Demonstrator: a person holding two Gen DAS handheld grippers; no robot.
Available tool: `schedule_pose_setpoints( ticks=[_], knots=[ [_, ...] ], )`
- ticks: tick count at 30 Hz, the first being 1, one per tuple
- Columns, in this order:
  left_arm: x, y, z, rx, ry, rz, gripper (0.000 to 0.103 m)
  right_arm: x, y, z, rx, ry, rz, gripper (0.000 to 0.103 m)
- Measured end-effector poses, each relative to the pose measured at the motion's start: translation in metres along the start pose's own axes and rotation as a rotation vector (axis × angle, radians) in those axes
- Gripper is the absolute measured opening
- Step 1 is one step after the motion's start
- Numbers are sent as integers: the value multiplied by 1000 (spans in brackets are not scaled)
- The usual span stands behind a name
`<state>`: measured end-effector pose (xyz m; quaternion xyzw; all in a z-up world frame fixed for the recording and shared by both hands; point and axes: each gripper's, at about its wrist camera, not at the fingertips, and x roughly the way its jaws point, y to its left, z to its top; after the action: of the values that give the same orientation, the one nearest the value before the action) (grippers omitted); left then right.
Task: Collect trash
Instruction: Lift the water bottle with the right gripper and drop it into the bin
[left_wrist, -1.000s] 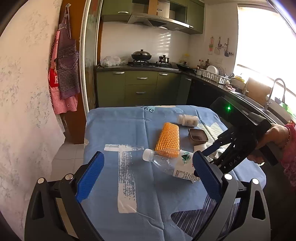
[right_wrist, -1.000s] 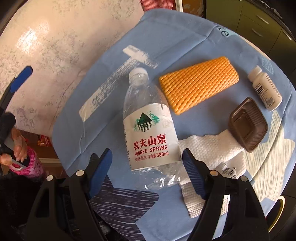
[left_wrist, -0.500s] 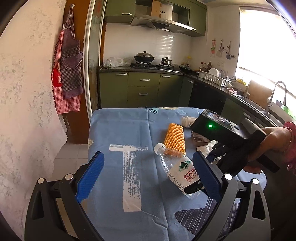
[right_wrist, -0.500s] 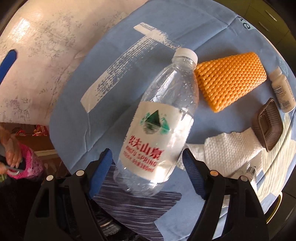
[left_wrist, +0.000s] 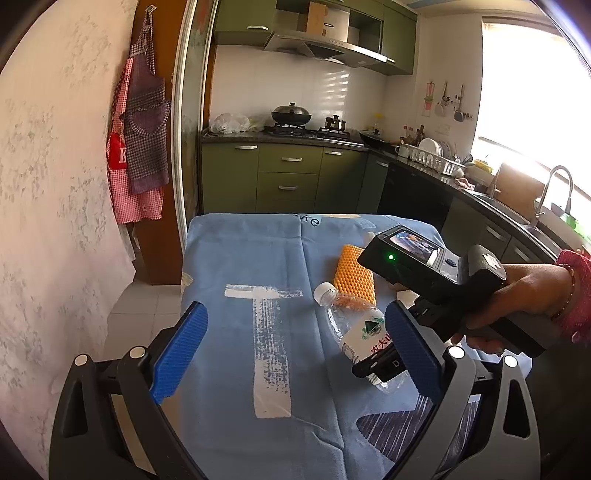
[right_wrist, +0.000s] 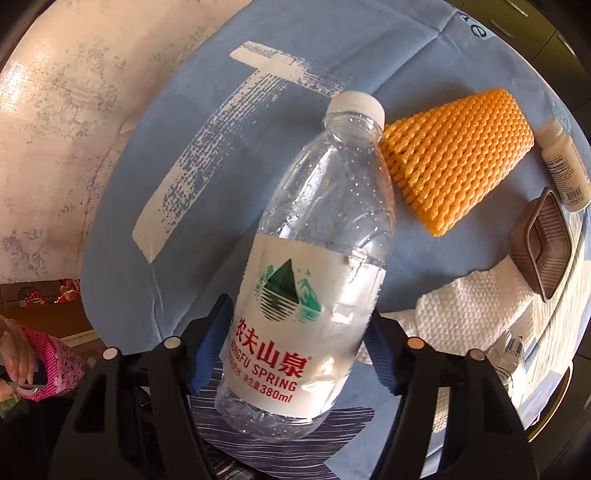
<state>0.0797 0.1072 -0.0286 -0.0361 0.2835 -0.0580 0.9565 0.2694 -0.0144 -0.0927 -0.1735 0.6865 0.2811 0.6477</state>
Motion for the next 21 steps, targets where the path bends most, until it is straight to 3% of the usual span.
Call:
schedule_pose_setpoints(
  ticks=[9,21],
  knots=[
    [3,0,0,4,7,-6,95,4,0,-11,-43,-9,-13,62],
    [13,-16,0,37,26,-27,95,-20,-28,-78,-44,-51,-2,59]
  ],
)
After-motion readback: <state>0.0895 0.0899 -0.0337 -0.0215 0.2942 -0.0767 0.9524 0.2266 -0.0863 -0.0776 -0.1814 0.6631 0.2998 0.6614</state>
